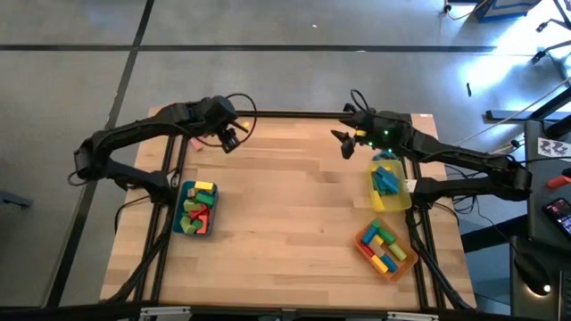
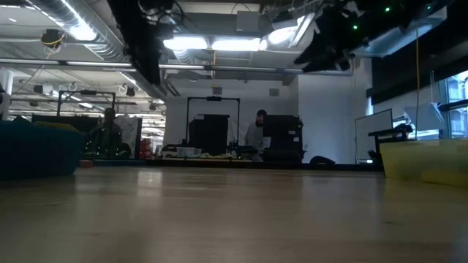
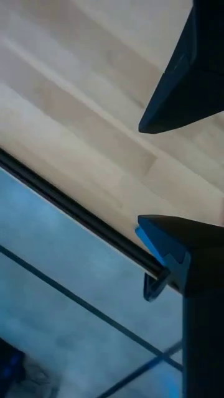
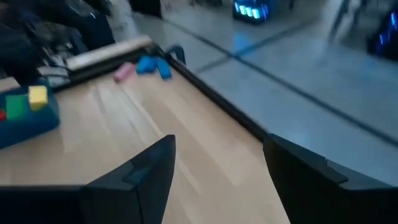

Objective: Sort blocks by size
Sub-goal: Put the blue rectangular block into the yellow bin

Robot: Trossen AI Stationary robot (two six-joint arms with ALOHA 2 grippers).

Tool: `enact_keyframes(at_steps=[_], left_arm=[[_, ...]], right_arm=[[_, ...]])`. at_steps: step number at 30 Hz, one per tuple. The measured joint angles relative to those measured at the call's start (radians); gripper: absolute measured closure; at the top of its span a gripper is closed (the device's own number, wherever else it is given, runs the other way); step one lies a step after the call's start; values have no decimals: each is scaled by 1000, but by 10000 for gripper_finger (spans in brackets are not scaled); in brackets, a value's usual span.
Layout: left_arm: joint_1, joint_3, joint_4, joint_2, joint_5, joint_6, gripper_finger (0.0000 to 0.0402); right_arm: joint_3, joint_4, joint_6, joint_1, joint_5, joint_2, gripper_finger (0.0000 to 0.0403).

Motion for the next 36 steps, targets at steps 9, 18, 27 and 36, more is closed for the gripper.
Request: enact_keyframes(at_steps=[9,18,27,36], left_arm=[[102,0,15,132,0,-26,191],[234,0,30,313,-3,-38,286],[360,8,143,440,-11,8,390],[431,60,150,564,-11,-2,400]], right_arm=[[-17,452,-74,0,-188,97,157],[-17,848,-35,1,-423,231,157],[-17,893,6,1,-433,271,157],[-17,884,5,1,-433,271,157]])
